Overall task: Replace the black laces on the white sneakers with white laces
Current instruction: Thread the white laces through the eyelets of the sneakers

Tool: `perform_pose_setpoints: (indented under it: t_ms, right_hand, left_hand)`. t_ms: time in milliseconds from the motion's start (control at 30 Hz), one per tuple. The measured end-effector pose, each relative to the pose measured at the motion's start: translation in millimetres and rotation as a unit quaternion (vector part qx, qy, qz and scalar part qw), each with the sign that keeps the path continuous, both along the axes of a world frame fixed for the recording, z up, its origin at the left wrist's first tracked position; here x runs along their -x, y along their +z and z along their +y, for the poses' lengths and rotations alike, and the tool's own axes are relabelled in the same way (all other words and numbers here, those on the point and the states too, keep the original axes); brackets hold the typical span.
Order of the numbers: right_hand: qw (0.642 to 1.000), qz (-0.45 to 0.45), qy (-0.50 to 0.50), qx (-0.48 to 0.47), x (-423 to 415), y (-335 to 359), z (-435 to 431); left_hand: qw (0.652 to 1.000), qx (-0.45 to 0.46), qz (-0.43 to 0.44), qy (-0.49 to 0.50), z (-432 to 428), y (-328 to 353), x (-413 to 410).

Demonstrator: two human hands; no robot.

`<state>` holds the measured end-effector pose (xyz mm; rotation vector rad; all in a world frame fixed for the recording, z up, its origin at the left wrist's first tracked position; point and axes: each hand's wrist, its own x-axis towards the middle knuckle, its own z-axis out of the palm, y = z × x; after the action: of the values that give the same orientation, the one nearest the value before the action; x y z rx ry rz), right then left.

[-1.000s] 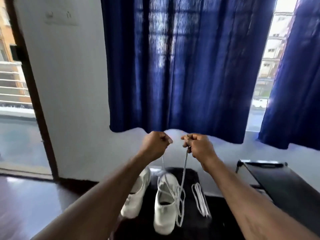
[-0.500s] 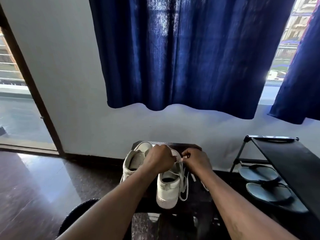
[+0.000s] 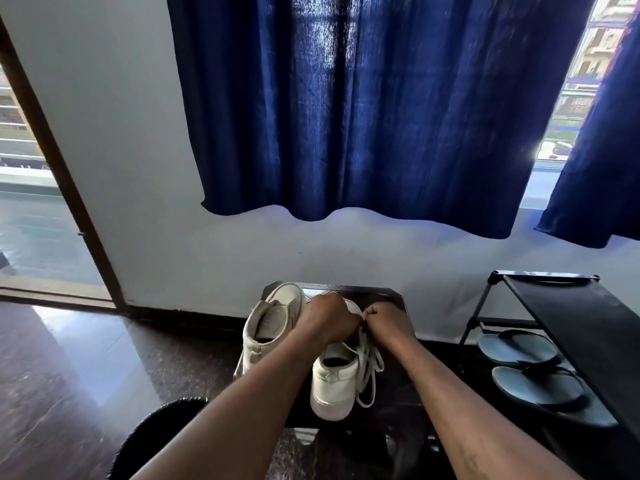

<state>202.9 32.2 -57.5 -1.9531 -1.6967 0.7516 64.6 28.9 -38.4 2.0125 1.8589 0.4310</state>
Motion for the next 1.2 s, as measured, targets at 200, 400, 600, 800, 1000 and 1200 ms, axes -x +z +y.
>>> perform_pose_setpoints:
  t_ms: [200, 400, 600, 800, 1000, 1200]
  right_hand:
    - [0.974, 0.219, -0.032, -0.048, -10, 7, -1]
    - [0.929, 0.344, -0.059, -0.126, -15, 10, -4]
    - [0.931, 0.326, -0.046, -0.16, -18, 14, -9]
    - [0.875, 0.437, -0.069, -0.196, -10, 17, -16]
    - [0.845, 0.479, -0.088, -0.22, -11, 12, -19]
    - [0.825, 0.516, -0.082, -0.214, -1, 8, -22]
  left_hand:
    - [1.0, 0.004, 0.018, 0.023, 3, -7, -5]
    - [0.999, 0.012, 0.022, 0.024, 1, -4, -8]
    - [0.999, 0.015, 0.025, 0.029, 1, -6, -8]
    - [0.999, 0.003, 0.039, 0.034, 3, -7, -10]
    - [0.998, 0.004, 0.038, 0.044, 0, -7, -10]
    - [0.997, -0.005, 0.055, 0.046, 0, -7, -11]
